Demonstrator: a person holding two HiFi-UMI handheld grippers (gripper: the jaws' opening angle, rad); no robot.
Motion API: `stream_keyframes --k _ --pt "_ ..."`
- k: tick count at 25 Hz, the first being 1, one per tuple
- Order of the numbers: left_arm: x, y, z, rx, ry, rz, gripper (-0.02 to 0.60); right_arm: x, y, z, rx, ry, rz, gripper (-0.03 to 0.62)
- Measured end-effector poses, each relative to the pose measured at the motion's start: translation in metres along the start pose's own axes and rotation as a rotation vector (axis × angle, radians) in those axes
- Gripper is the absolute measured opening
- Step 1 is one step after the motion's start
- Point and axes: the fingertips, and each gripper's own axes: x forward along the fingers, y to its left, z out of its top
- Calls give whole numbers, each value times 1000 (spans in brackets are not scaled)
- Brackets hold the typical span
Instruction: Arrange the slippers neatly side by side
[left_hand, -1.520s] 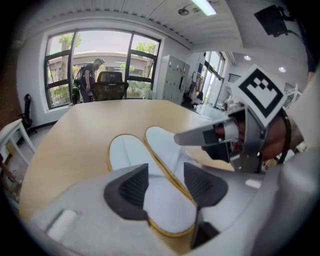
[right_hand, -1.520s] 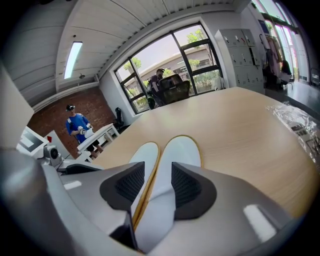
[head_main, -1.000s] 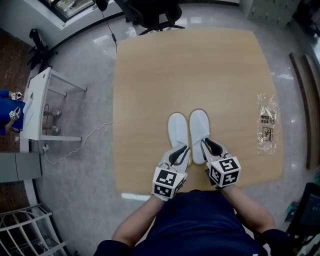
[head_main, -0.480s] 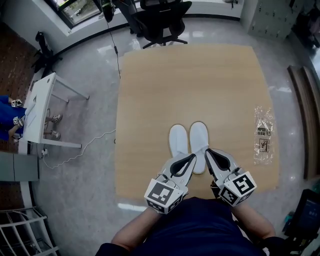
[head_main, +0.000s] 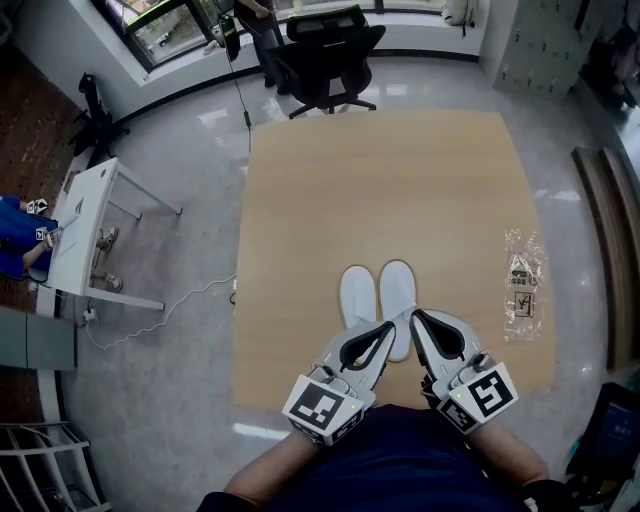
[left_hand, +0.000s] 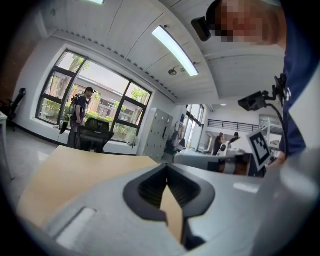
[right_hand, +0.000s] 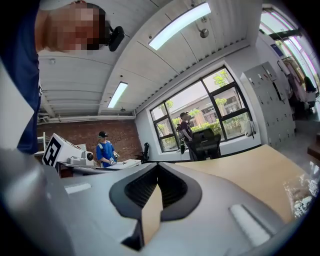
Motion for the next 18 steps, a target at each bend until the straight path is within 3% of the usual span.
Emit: stream_keyframes --k 18 --pt "-2 2 2 -5 -11 8 3 -1 11 2 -82 -7 -2 11"
